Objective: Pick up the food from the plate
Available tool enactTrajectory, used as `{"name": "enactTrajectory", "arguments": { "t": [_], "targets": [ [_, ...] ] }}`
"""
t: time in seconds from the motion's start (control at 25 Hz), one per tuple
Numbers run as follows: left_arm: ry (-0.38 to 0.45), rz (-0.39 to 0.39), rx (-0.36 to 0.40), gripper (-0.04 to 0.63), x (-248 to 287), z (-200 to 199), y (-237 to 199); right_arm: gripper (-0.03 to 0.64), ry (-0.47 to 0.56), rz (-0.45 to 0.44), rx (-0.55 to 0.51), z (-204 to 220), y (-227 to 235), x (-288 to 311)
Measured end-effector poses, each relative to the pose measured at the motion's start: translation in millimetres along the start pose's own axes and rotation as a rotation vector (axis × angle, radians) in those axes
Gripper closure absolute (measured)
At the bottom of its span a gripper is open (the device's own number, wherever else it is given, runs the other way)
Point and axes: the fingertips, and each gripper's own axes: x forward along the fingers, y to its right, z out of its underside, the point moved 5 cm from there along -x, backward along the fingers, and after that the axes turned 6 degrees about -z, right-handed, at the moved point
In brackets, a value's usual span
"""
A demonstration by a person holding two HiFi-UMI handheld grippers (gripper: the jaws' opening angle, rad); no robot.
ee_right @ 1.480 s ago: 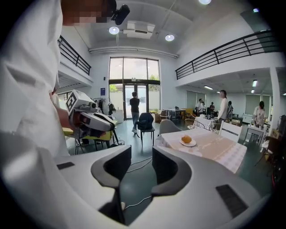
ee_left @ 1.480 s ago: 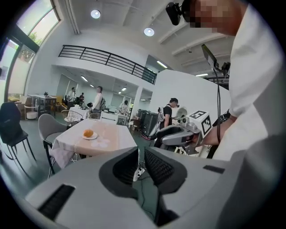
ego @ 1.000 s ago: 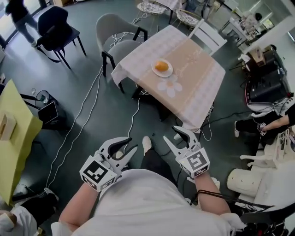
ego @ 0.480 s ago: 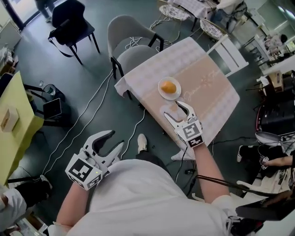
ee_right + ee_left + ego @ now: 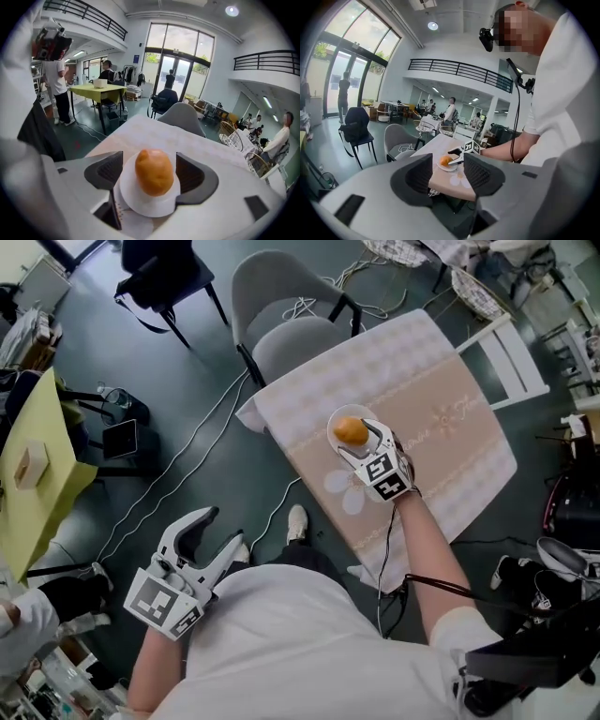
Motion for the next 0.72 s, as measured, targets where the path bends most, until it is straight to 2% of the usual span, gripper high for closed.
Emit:
{"name": "enactTrajectory", "arguments": {
  "t": [0.36, 0.52, 0.72],
  "targets": [
    [-0.018, -0.055, -0.002, 0.394, 16, -11, -3, 0.261, -0.077, -0.080, 0.007, 26, 17, 40],
    [-0.018, -0.061, -0.004, 0.394, 14, -11, -10, 0.261, -0.076, -0.074, 0.039, 25, 21, 41],
    [-0.011, -0.030, 0.013, 0.394, 4, -12, -19, 0.261, -0.059, -0.016, 0.095, 17, 19, 26]
  ]
}}
